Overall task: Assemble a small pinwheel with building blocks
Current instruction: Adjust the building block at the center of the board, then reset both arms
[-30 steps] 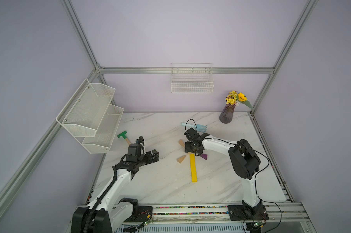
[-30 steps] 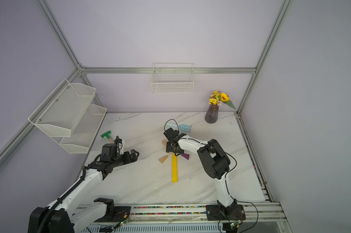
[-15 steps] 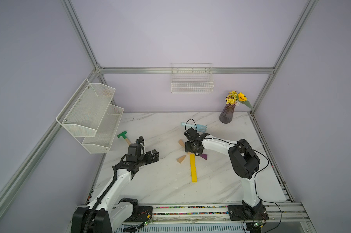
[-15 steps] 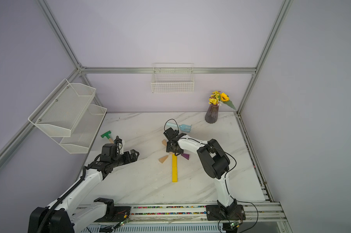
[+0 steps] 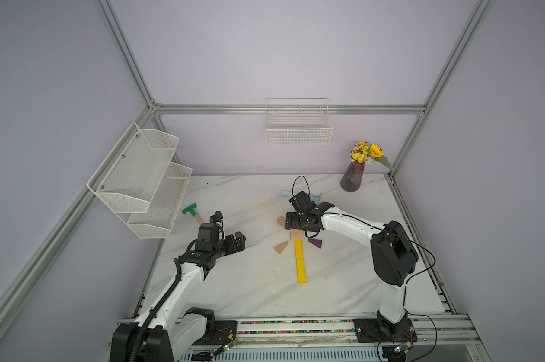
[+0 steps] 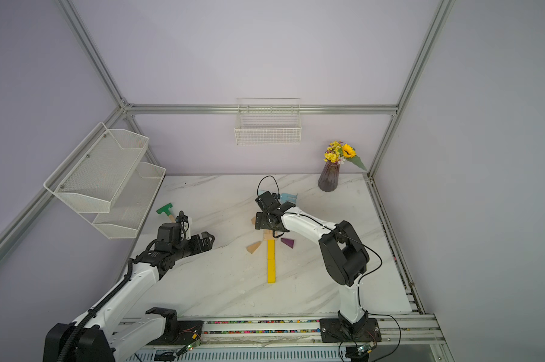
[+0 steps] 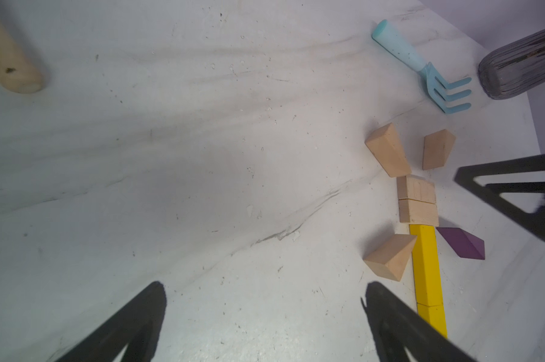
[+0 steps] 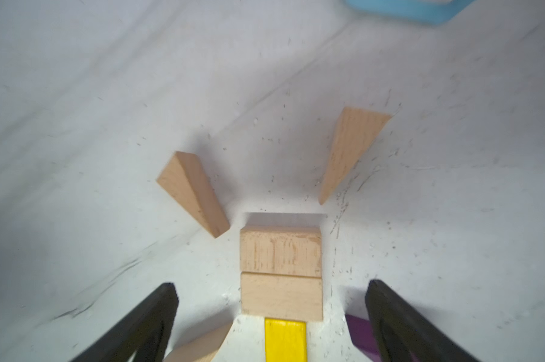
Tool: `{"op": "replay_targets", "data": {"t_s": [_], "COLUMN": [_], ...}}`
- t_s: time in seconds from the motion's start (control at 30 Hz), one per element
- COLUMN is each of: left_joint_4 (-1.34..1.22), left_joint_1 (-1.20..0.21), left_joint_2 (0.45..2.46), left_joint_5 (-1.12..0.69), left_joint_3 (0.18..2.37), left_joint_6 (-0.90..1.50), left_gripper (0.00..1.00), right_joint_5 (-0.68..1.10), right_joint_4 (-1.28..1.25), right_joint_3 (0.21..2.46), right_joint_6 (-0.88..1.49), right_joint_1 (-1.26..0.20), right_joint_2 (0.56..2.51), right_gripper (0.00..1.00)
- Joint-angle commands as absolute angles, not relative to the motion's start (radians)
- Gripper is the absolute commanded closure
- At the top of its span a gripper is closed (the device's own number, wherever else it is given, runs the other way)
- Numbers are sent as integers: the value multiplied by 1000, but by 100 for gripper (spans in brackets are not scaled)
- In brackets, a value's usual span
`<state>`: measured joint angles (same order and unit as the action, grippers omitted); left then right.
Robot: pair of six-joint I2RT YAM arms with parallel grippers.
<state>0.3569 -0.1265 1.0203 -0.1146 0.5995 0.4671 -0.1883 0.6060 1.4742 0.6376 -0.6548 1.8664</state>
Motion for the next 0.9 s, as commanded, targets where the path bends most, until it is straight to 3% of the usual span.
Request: {"op": "replay_targets", "data": {"t_s": [0.0, 0.13, 0.33, 0.53, 0.67, 0.73, 0.87], "left_joint_4": [308, 200, -238, -368, -580, -607, -730], "left_joint_1": [-120, -113, -97, -79, -52, -41, -6], "left_joint_2": [985, 989, 1084, 1242, 1356, 1400, 1530], "left_joint_5": [0, 116, 269, 312, 305, 300, 240], "left_joint_3": [663, 651, 471, 501, 436, 464, 467], "left_joint_6": [420, 323, 177, 59, 61, 48, 28], "left_gripper": [0, 0, 0, 0, 0, 0, 0], "right_joint_5": [-322, -435, -535, -388, -237, -224, -103], "right_joint_4": [617, 434, -136, -613, -1156, -1157, -1521], "right_joint_3": [1499, 1319, 818, 578, 355, 358, 251], "right_joint_6": [564, 431, 165, -2, 37, 61, 0], "right_joint_1": [-647, -599, -406, -217, -70, -32, 33], "right_joint_2": [1679, 1482, 1288, 1390, 1452, 1470, 1609], "right_gripper": [3, 3, 3, 3, 3, 3, 3]}}
